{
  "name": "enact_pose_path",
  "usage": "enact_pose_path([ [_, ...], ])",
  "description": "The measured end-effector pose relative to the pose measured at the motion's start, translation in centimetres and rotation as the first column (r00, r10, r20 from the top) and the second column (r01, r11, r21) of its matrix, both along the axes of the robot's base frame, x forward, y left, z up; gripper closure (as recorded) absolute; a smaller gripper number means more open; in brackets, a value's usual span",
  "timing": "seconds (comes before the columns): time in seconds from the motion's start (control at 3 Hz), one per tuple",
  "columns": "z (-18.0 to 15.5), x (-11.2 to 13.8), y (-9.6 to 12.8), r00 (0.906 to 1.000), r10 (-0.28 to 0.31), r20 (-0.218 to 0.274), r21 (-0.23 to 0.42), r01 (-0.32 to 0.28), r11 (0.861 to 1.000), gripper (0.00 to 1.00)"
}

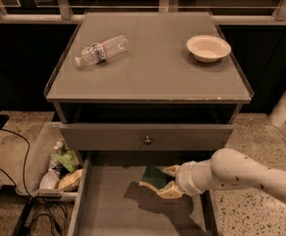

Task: Place sponge into middle drawer

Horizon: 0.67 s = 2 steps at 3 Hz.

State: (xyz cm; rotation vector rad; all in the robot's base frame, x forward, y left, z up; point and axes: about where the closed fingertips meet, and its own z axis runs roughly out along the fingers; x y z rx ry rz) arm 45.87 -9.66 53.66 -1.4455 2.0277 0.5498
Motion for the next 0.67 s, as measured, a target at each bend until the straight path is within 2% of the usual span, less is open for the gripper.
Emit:
enact_pose_path([
  [0.33, -4.2, 1.2, 0.5, 0.9977, -0.048, 0.048, -0.004, 0.048, 0.999, 1.00],
  [0.67, -8.5, 1.4, 0.7, 0.9938, -0.096, 0.057, -0.025, 0.097, 0.995, 1.00],
])
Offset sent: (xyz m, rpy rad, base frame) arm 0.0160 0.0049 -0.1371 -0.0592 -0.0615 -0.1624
